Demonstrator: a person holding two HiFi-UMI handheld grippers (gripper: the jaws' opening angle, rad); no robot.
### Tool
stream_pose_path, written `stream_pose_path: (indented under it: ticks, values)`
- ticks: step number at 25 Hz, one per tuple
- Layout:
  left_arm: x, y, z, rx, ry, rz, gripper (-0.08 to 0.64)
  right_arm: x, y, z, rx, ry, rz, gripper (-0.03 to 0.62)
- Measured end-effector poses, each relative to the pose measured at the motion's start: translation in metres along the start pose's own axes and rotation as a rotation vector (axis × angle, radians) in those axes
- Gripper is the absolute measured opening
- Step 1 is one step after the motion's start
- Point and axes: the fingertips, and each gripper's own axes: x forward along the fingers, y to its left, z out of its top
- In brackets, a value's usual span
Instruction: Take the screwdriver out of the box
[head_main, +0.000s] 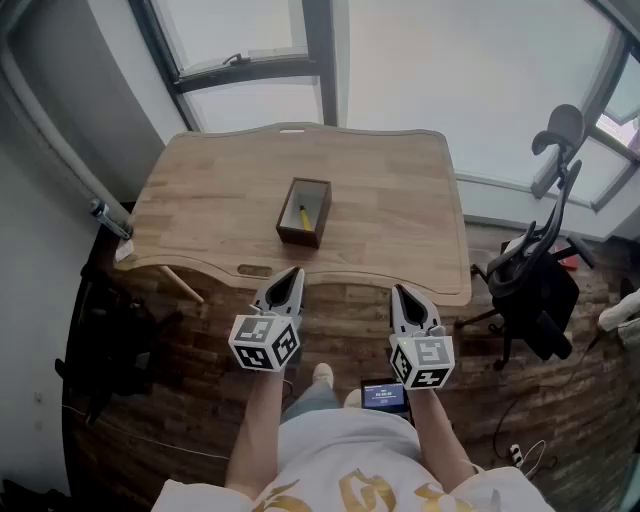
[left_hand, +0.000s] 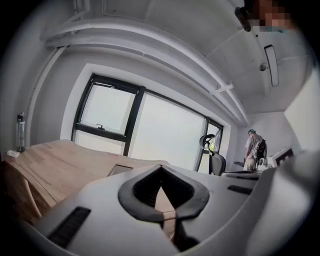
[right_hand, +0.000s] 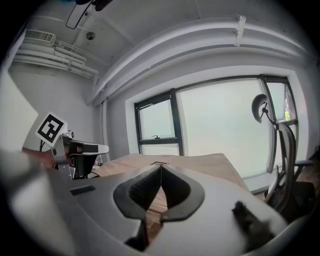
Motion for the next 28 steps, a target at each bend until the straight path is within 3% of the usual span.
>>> stream_pose_path:
  ticks: [3, 6, 7, 12, 15, 21, 28]
  values:
    - [0.0, 0.0, 0.001, -0.025, -0.022, 0.008, 0.012, -0.002, -0.004, -0.003, 0.006, 0.005, -0.003, 0.032]
    - [-0.004, 0.004, 0.004, -0.17, -0.077, -0.018, 0.012, -0.005, -0.007, -0.004, 0.006, 0.004, -0.004, 0.032]
    - [-0.004, 0.005, 0.004, -0.179, -0.078, -0.016, 0.012, -0.006, -0.009, -0.004, 0.006, 0.003, -0.005, 0.032]
    - [0.003, -0.001, 0.005, -0.052, -0.054, 0.016, 0.012, -0.011, -0.017, -0.002, 0.005, -0.005, -0.011, 0.032]
    - [0.009, -0.006, 0.005, -0.04, -0.061, 0.016, 0.012, -0.013, -0.023, -0.001, 0.005, -0.01, -0.019, 0.032]
    - [0.028, -0.008, -0.001, -0.109, -0.038, -0.024, 0.012, -0.006, -0.039, -0.007, 0.019, 0.006, -0.03, 0.032]
    - [0.077, 0.022, -0.007, -0.029, 0.011, 0.075, 0.012, 0.033, -0.063, -0.014, 0.021, 0.04, -0.04, 0.032]
